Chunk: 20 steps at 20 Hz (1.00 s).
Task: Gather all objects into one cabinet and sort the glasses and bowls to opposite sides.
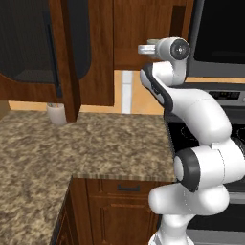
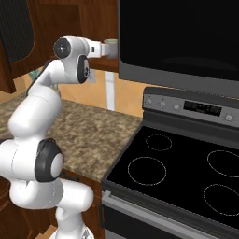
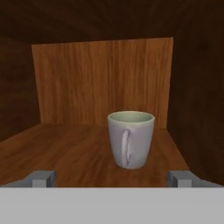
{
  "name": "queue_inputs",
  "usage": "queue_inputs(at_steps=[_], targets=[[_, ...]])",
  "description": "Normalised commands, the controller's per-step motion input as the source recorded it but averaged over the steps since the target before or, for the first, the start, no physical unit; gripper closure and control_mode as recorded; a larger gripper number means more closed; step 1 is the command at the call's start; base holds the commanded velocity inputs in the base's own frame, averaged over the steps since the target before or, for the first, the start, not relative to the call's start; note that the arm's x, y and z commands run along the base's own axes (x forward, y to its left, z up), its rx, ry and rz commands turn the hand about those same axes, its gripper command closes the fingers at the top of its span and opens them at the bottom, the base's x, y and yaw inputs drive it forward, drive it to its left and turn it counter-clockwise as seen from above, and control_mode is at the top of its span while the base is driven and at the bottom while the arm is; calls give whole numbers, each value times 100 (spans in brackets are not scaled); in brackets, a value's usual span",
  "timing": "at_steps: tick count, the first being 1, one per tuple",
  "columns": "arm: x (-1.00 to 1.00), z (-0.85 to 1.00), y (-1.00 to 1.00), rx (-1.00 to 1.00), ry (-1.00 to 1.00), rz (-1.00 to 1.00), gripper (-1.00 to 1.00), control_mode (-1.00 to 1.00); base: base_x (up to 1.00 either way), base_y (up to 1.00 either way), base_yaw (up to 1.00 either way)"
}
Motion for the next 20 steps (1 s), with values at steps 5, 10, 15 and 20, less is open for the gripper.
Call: queue_inputs(at_steps=[5,10,15,20], targets=[[23,-2,-7,0,0,0,-100,-100,0,0,0],[24,-4,-5,0,0,0,-100,-100,0,0,0],[22,-9,0,0,0,0,-100,-100,0,0,0],[29,-9,-1,0,0,-4,-100,-100,0,0,0]])
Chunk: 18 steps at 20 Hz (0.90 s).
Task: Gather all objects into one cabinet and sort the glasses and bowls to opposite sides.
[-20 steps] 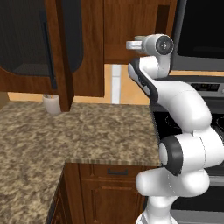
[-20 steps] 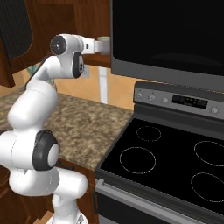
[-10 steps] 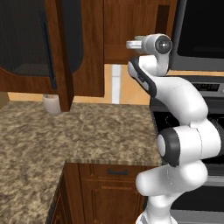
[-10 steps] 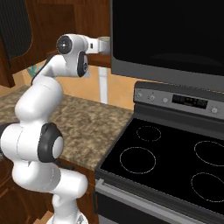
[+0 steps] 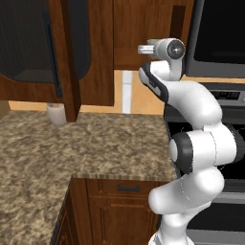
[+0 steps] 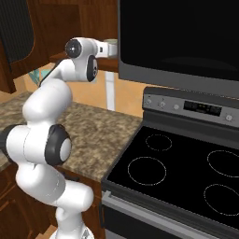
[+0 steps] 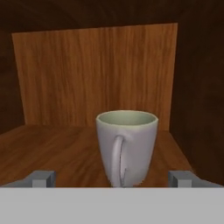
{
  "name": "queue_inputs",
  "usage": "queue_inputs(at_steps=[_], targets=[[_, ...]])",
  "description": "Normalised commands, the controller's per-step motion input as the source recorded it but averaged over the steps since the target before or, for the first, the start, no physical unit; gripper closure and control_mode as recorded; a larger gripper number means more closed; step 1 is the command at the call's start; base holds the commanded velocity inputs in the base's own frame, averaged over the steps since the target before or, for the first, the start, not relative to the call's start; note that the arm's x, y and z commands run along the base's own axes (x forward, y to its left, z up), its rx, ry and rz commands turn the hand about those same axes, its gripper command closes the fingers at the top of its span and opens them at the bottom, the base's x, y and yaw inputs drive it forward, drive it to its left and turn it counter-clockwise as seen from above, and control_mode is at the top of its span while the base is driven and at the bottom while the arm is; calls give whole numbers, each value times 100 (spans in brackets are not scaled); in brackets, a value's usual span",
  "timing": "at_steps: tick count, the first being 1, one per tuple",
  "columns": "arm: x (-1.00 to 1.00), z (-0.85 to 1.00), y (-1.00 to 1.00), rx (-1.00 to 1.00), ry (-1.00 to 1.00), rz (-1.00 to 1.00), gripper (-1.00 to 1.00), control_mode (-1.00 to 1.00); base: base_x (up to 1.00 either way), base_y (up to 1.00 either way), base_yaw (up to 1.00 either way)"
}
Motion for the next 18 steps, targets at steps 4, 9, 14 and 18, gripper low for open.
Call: queue_inputs(at_steps=[4,9,14,18], targets=[[31,-6,-2,0,0,-10,-100,-100,0,0,0],[12,-11,0,0,3,-8,-100,-100,0,0,0],[15,-12,0,0,4,-7,-100,-100,0,0,0],[12,0,0,0,1,-6,-100,-100,0,0,0]])
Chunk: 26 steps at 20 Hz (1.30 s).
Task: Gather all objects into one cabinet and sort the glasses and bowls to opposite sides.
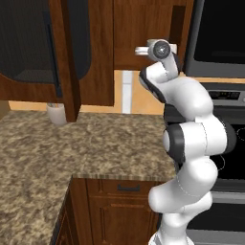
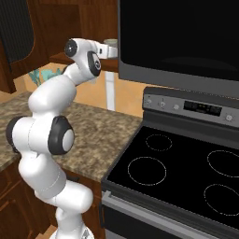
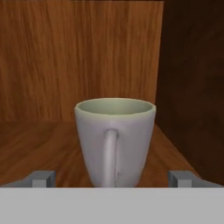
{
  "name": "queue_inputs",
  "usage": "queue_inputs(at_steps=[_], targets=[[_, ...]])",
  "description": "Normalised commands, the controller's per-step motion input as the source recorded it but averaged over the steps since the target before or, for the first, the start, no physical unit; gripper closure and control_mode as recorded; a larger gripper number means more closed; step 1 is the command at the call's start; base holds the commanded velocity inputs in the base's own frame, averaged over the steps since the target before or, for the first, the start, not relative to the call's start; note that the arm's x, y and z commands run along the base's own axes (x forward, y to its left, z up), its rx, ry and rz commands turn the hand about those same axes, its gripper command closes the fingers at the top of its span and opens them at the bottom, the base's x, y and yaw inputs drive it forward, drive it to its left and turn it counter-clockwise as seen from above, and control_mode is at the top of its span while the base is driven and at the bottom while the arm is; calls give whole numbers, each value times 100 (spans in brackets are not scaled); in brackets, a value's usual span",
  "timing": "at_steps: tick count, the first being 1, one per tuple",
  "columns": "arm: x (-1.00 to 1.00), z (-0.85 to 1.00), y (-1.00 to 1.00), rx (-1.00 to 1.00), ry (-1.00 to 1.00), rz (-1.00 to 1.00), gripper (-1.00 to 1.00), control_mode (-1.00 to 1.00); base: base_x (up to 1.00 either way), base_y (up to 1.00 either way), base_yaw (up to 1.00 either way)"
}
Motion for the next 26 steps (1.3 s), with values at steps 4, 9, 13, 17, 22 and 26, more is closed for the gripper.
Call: queue_inputs(at_steps=[4,9,13,17,22,26], targets=[[6,0,0,0,0,-5,-100,-100,0,0,0],[1,0,-1,2,0,-4,100,-100,0,0,0],[0,0,-3,4,0,-3,100,-100,0,0,0],[2,0,-7,6,3,-1,100,-100,0,0,0],[8,16,-12,8,6,0,100,-100,0,0,0],[1,33,-9,4,4,7,100,-100,0,0,0]])
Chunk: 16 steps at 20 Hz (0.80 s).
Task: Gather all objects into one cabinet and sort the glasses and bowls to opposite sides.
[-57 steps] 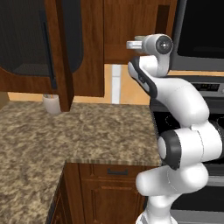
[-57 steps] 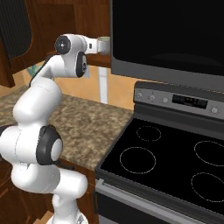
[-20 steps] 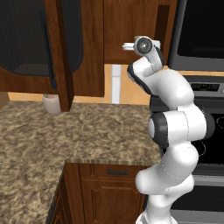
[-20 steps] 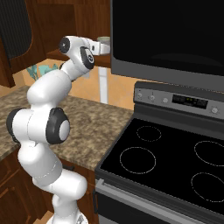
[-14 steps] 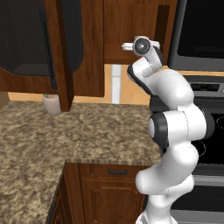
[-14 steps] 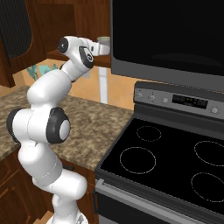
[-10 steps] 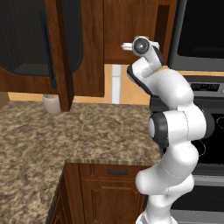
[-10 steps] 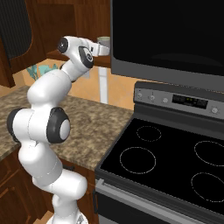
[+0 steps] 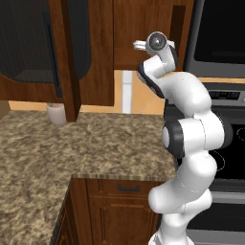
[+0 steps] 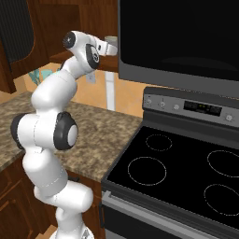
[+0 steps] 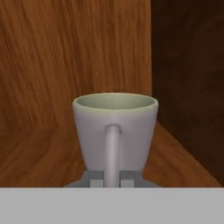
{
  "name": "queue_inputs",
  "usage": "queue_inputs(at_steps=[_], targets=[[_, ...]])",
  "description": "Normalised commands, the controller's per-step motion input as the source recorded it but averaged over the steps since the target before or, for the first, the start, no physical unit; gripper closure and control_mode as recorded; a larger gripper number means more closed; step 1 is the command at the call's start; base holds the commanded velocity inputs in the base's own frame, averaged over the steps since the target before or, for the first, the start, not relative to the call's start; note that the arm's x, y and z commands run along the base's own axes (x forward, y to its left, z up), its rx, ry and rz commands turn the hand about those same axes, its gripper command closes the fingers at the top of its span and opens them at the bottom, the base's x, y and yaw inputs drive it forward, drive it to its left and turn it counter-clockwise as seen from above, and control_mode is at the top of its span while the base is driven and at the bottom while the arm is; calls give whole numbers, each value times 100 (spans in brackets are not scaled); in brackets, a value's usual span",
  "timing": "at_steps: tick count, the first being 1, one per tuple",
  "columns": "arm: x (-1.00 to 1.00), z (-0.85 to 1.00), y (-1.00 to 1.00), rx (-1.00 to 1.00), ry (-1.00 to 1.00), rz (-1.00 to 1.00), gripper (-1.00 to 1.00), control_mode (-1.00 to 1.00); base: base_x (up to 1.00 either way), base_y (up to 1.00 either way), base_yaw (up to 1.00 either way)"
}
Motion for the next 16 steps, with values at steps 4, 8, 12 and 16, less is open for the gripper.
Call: queue_inputs(at_steps=[4,8,12,16], targets=[[-6,22,-22,5,0,7,100,-100,0,0,0],[-3,17,-12,3,0,9,100,-100,0,0,0],[-3,1,0,0,0,7,100,-100,0,0,0],[-24,0,1,0,-1,13,100,-100,0,0,0]])
